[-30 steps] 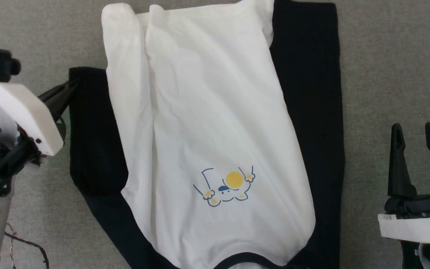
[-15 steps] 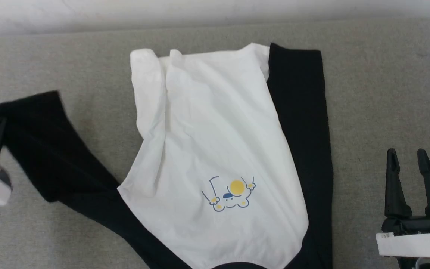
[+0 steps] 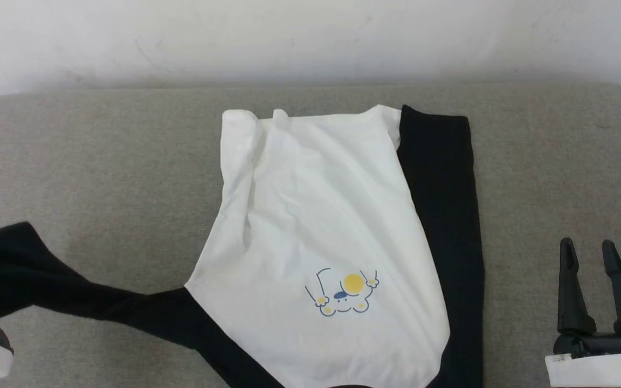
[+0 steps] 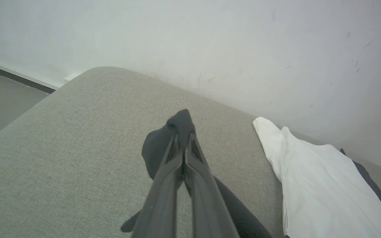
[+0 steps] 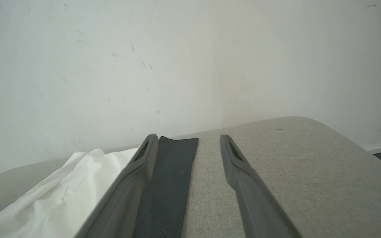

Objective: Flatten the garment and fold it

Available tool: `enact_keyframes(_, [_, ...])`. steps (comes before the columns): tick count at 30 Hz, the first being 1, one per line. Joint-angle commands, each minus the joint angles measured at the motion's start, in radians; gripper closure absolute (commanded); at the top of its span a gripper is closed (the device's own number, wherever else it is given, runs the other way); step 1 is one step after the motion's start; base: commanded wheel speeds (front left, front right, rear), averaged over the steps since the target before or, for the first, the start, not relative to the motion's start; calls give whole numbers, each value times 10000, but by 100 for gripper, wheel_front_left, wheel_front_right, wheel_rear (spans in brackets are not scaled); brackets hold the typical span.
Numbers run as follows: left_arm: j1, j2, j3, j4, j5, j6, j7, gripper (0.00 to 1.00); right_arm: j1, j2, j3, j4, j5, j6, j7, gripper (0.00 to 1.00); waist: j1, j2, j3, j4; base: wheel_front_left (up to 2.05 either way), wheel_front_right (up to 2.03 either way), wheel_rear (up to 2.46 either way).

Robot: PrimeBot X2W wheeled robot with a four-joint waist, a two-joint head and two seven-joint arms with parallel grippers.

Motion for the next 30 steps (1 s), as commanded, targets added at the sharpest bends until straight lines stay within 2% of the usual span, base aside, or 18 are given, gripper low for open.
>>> enact_keyframes(1, [-11, 86, -40, -211, 177, 108, 9, 100, 98, 22, 31, 9, 57, -6, -78, 0, 1, -1, -252, 118, 0, 0, 0])
enact_keyframes(10, [-530, 580, -1188, -2131, 1249, 380, 649, 100, 311, 22, 127, -6, 147, -6, -87, 0, 1, -1, -573, -148, 0, 0, 0])
enact_keyframes(18, [-1383, 680, -3372, -3429, 2795, 513, 1555, 100, 448, 22, 128, -36, 225, -6, -94, 0, 1, -1, -504, -404, 0, 0, 0])
enact_keyframes(21, [-1841, 476, -4539, -3580, 3652, 487, 1843, 100, 457, 22, 123, -68, 219, -6, -96, 0, 1, -1, -459, -441, 0, 0, 0])
enact_keyframes(24, [-2277, 28, -5893, -3546, 4659, 476, 2105, 100, 439, 22, 87, -67, 207, -6, -97, 0, 1, -1, -428, -432, 0, 0, 0])
enact_keyframes(30, [-2885, -1277, -8274, -2497, 6123, 265, 1981, 100, 459, 22, 70, -53, 203, -6, -98, 0, 1, -1, -348, -321, 0, 0, 0])
